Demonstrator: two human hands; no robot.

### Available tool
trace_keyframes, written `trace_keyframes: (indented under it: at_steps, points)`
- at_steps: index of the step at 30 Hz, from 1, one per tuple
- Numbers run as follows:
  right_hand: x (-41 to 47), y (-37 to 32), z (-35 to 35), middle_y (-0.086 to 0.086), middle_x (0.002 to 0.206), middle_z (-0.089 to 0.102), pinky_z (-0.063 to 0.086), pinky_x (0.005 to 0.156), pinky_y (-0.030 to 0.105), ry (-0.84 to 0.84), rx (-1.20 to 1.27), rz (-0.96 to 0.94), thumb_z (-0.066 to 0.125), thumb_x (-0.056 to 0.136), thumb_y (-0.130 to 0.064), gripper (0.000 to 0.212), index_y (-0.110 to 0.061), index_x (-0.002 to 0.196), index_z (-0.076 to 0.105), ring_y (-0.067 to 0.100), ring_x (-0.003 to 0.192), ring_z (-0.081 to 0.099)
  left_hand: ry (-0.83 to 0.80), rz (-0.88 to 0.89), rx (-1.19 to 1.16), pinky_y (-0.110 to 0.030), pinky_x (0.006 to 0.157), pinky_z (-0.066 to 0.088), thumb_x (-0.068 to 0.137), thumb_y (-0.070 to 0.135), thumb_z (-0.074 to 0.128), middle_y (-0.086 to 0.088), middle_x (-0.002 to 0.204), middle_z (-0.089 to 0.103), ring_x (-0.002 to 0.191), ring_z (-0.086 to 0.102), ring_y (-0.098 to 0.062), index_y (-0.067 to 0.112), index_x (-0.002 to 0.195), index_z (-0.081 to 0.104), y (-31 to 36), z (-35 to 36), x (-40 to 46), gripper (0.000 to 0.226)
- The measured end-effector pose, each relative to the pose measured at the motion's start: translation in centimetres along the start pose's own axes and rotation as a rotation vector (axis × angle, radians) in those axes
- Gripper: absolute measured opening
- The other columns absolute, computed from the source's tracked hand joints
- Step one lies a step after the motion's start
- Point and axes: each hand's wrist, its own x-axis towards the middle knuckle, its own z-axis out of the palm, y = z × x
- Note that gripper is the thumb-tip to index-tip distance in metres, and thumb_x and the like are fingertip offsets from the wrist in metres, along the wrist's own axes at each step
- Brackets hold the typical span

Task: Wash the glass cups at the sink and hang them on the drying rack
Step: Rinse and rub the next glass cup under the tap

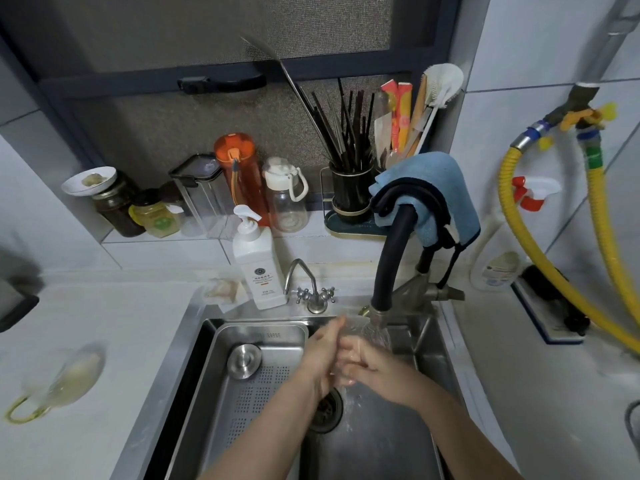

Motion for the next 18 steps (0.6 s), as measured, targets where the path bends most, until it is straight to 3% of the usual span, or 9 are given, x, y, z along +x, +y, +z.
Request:
trace_keyframes:
  at_steps: [2,3,5,7,9,12,14,16,18]
  points:
    - [-1.0,0.1,-0.4,-0.010,0.104,0.066,0.051,0.092,0.034,0.085,-0.209,-0.018,0.053,0.095,-0.036,0.026,-0.019,0.114,0.061,0.003,0.098,0.062,0.010,-0.021,-0.015,-0.046,0.066,0.058,0.085,0.056,0.059,-0.012,0.088,0.071,0.072,0.068,-0.028,0.015,0.112,0.061,0.2,-0.3,0.1,0.049]
    - [-1.4,0.2,-0.7,-0.015,0.095,0.064,0.051,0.088,0.032,0.146,-0.333,-0.061,0.050,0.093,-0.046,0.031,-0.020,0.104,0.064,0.002,0.091,0.061,-0.007,-0.055,-0.029,-0.047,0.067,0.058,0.083,0.061,0.058,-0.012,0.097,0.072,0.080,0.070,-0.029,0.017,0.114,0.061,0.1,-0.5,0.1,0.055]
    - [-2.3,0.8,-1.0,-0.031,0.096,0.055,0.041,0.092,0.013,0.290,-0.429,-0.143,0.044,0.083,-0.062,0.046,-0.030,0.106,0.068,-0.011,0.096,0.051,-0.024,-0.102,-0.075,-0.044,0.069,0.057,0.084,0.066,0.052,-0.014,0.103,0.072,0.092,0.070,-0.033,0.019,0.112,0.062,0.1,-0.6,-0.2,0.056]
    - [-2.7,1.5,-0.6,-0.038,0.110,0.042,0.030,0.091,0.001,0.494,-0.300,-0.166,0.058,0.082,-0.051,0.031,-0.041,0.111,0.059,-0.020,0.103,0.041,-0.035,-0.124,-0.109,-0.041,0.066,0.057,0.087,0.068,0.045,-0.015,0.103,0.072,0.094,0.069,-0.032,0.016,0.112,0.063,0.1,-0.7,-0.3,0.060]
    - [-2.7,2.4,0.0,-0.035,0.119,0.038,0.034,0.087,-0.003,0.634,-0.059,-0.114,0.076,0.078,-0.026,0.052,-0.047,0.114,0.045,-0.017,0.108,0.043,-0.065,-0.142,-0.123,-0.040,0.064,0.058,0.086,0.072,0.041,-0.015,0.108,0.072,0.096,0.070,-0.031,0.015,0.118,0.063,-0.3,-0.7,-0.3,0.069]
    - [-2.4,2.5,0.6,-0.026,0.130,0.047,0.048,0.083,0.009,0.511,0.254,-0.027,0.076,0.079,-0.018,0.069,-0.043,0.131,0.038,-0.008,0.107,0.057,-0.143,-0.176,-0.159,-0.040,0.073,0.058,0.087,0.075,0.030,-0.015,0.111,0.072,0.097,0.070,-0.029,0.014,0.123,0.062,-1.2,-0.5,-0.3,0.078]
    - [-2.2,2.7,0.5,-0.023,0.136,0.049,0.048,0.094,0.020,0.423,0.290,-0.021,0.072,0.084,-0.024,0.070,-0.037,0.142,0.035,-0.009,0.117,0.053,-0.168,-0.162,-0.119,-0.038,0.077,0.057,0.090,0.074,0.024,-0.011,0.109,0.073,0.097,0.070,-0.025,0.017,0.123,0.062,-1.7,-0.3,-0.3,0.076]
    - [-2.3,3.1,-0.1,-0.018,0.137,0.052,0.046,0.098,0.026,0.413,0.354,0.001,0.068,0.087,-0.029,0.060,-0.033,0.141,0.040,-0.004,0.121,0.052,-0.151,-0.069,-0.061,-0.038,0.079,0.057,0.094,0.066,0.029,-0.007,0.112,0.072,0.098,0.070,-0.023,0.021,0.127,0.058,-1.8,0.1,-0.5,0.062]
    - [-2.9,3.5,-0.3,0.000,0.128,0.060,0.051,0.084,0.021,0.452,0.495,0.040,0.062,0.092,-0.027,0.040,-0.024,0.130,0.051,0.003,0.106,0.062,-0.173,0.045,0.048,-0.041,0.086,0.056,0.096,0.057,0.040,-0.002,0.123,0.067,0.104,0.068,-0.018,0.027,0.132,0.052,-2.1,0.2,-0.9,0.048]
